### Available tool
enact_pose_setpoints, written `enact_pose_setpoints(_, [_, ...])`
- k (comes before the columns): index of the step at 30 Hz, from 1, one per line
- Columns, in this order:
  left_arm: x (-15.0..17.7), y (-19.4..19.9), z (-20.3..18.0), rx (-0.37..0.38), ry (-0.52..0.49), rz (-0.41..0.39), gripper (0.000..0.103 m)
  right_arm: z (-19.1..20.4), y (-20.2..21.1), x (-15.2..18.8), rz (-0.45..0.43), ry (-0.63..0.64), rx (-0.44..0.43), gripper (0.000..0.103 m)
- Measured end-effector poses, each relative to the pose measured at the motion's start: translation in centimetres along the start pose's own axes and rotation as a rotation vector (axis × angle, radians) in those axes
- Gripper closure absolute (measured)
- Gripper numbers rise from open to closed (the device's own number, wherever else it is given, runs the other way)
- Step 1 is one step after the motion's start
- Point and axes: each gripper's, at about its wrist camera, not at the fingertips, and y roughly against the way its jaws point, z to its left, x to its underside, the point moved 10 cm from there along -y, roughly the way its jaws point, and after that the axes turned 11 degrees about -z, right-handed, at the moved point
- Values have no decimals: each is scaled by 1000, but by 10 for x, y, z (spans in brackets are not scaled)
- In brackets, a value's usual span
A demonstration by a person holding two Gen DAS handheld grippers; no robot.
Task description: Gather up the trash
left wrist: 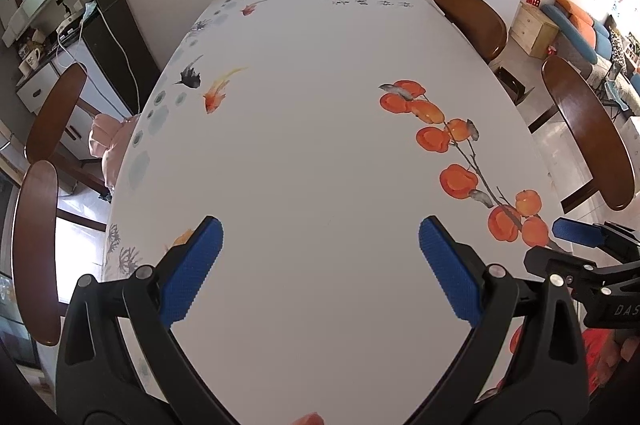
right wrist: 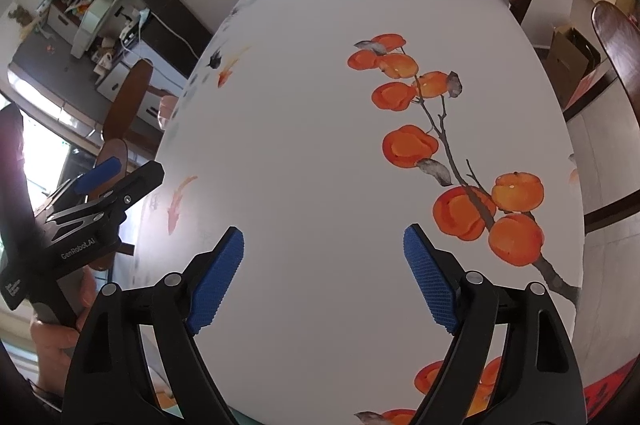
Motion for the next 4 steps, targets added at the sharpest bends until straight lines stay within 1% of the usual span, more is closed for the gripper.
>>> enact_pose_setpoints(4, [2,0,0,0,3,4,7,2,-1,0,-1,-1,-4,21])
